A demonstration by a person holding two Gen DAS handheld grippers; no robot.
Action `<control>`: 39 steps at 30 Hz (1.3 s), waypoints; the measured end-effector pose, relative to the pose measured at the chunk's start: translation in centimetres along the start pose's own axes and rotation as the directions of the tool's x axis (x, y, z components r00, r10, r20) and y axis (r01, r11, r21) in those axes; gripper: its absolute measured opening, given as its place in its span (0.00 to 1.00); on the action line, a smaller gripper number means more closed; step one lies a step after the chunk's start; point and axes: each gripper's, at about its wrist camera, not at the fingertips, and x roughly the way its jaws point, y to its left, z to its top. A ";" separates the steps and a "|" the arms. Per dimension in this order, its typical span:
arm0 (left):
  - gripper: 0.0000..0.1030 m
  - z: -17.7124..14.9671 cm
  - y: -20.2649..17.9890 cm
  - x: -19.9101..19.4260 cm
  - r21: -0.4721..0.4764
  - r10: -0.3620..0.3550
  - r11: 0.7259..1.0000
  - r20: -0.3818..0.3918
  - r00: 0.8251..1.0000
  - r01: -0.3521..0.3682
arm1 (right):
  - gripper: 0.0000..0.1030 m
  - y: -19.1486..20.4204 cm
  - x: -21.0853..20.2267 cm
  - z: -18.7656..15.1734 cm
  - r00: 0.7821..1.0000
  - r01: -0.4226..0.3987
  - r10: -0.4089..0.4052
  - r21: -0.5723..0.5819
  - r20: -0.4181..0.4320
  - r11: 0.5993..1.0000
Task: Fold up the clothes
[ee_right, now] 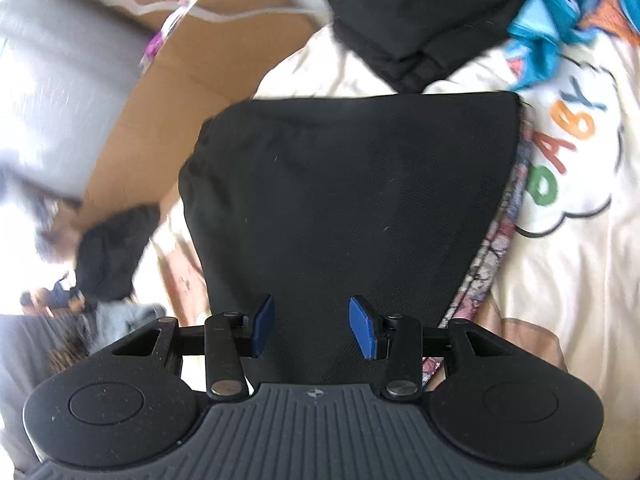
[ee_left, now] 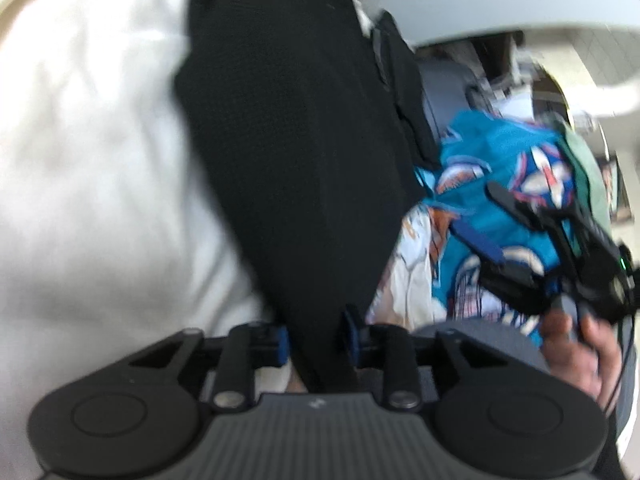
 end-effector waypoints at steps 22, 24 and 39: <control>0.04 0.6 -2.5 -2.2 0.066 -0.035 0.997 0.036 0.999 0.033 | 0.67 -15.3 0.6 5.4 0.994 -0.049 0.022 0.247 0.110 0.968; 0.04 0.7 -2.4 -2.7 0.068 -0.027 0.997 0.035 0.999 0.025 | 0.68 -15.4 1.2 5.9 0.994 -0.046 0.020 0.237 0.110 0.971; 0.04 1.5 -1.6 -6.3 0.087 0.041 0.995 0.015 0.999 -0.043 | 0.69 -11.8 4.9 11.8 0.988 0.011 -0.035 -0.163 -0.150 0.987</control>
